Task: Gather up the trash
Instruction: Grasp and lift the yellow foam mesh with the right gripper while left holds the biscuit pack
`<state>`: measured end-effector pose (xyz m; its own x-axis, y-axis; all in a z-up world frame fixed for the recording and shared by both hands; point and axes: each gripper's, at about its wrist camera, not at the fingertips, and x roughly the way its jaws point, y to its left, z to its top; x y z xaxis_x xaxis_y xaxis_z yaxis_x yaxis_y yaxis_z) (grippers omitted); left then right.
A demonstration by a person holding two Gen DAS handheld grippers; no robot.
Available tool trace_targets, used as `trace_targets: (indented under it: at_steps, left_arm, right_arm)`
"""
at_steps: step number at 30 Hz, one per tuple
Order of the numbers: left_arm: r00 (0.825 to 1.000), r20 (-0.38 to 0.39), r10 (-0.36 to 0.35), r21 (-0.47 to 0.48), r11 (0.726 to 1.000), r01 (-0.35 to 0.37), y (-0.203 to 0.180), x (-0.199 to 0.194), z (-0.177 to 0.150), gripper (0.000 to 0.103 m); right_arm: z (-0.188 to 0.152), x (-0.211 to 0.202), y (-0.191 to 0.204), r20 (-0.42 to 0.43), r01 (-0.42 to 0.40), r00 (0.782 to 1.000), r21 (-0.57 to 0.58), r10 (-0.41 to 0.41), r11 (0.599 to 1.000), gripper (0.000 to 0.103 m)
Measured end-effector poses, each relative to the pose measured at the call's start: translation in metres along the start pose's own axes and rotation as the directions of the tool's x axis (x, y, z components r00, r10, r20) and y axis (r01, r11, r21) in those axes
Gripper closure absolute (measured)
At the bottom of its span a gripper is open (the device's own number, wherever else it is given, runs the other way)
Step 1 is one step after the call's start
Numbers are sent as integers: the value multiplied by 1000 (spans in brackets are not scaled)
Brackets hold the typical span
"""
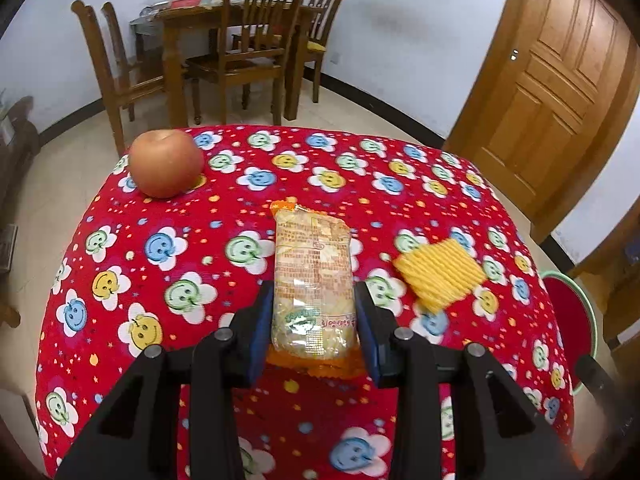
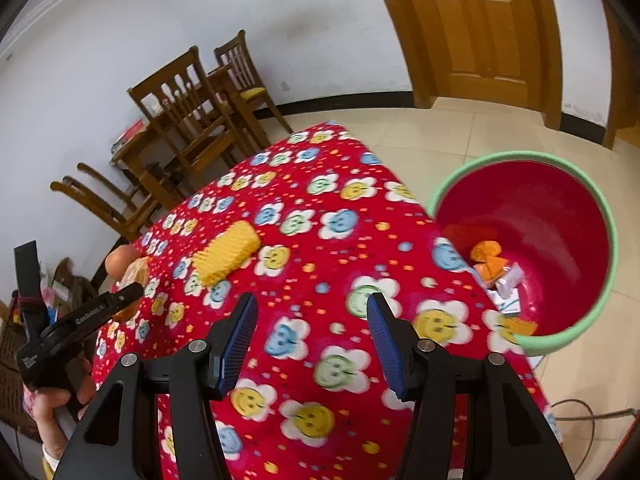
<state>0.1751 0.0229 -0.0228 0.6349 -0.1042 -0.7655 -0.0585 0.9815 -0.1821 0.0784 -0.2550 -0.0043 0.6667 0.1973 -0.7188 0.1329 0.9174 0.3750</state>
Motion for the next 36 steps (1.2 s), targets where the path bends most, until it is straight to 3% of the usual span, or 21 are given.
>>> trace_targets:
  at_steps: [10, 19, 30, 36]
  left_arm:
    - [1000, 11, 20, -40, 999, -20, 22, 16, -5, 64]
    - [1000, 21, 15, -31, 999, -14, 24, 17, -11, 64]
    - [1000, 7, 3, -50, 999, -2, 31, 20, -14, 64]
    - [1000, 1, -7, -56, 998, 7, 34, 21, -13, 64]
  right_arm:
    - [4, 45, 44, -55, -38, 998, -31, 36, 999, 45]
    - [11, 92, 74, -108, -21, 994, -76, 13, 997, 45]
    - [26, 131, 83, -97, 35, 994, -66, -42, 997, 45]
    - [23, 140, 98, -83, 64, 994, -157, -77, 986, 45]
